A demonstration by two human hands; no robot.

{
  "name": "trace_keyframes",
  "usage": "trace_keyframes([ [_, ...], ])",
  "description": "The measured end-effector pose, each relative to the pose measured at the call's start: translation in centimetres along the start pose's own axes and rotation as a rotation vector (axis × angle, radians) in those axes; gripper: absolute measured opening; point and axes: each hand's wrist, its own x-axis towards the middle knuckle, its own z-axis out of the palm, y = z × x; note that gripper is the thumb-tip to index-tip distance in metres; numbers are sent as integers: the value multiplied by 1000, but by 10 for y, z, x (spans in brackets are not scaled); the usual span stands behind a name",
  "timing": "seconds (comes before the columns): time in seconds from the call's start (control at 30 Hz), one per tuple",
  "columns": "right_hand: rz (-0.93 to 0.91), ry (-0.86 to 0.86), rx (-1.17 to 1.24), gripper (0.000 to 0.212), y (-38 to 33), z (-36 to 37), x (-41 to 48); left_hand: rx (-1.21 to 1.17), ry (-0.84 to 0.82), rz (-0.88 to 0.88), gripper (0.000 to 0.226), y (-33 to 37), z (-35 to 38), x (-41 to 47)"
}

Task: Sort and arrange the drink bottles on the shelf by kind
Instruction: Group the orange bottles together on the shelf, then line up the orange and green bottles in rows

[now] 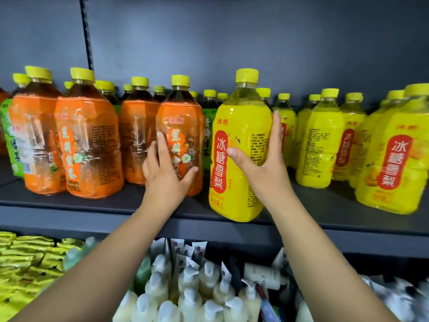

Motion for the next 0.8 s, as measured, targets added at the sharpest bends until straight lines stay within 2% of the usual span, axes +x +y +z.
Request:
trace_keyframes([
  [0.07, -1, 67, -19, 91, 1, -21, -6, -44, 84, -2, 79, 15, 10, -12],
  [0.13, -12, 152, -65, 93, 6, -43, -12, -134, 91, 143, 64, 31, 23, -35],
  [0.17, -11, 198, -100, 93, 9, -54, -13, -96, 69, 253, 59, 37, 32, -46],
  [0.23, 2, 283, -204, 94, 18, -75, -10, 144, -20, 450, 53, 43, 47, -54],
  [0.33, 115, 377, -439, 91, 34, -99, -1, 286, -276, 349, 51, 48, 52, -43],
  [0.4, 159, 398, -609, 87, 42, -101, -6, 281, -273, 354, 57, 44, 53, -43],
  [0.47, 78, 422, -673, 81, 45, -87, -17, 215, -215, 428, 67, 47, 48, -51],
  [0.5, 6, 427, -668, 76, 44, -77, -22, 154, -198, 456, 66, 47, 45, -53],
  [0.57, -88, 373, -636, 70, 37, -53, -26, -72, -186, 365, 46, 42, 38, -53],
  [0.63, -105, 220, -563, 65, 25, -32, -19, -206, -88, 220, 24, 34, 21, -46],
  [0.7, -128, 61, -501, 61, 13, -9, -7, -191, 49, 166, 19, 19, -1, -40],
  [0.8, -207, -98, -398, 67, -6, 41, 6, -89, 235, 61, 29, -16, -41, -27],
])
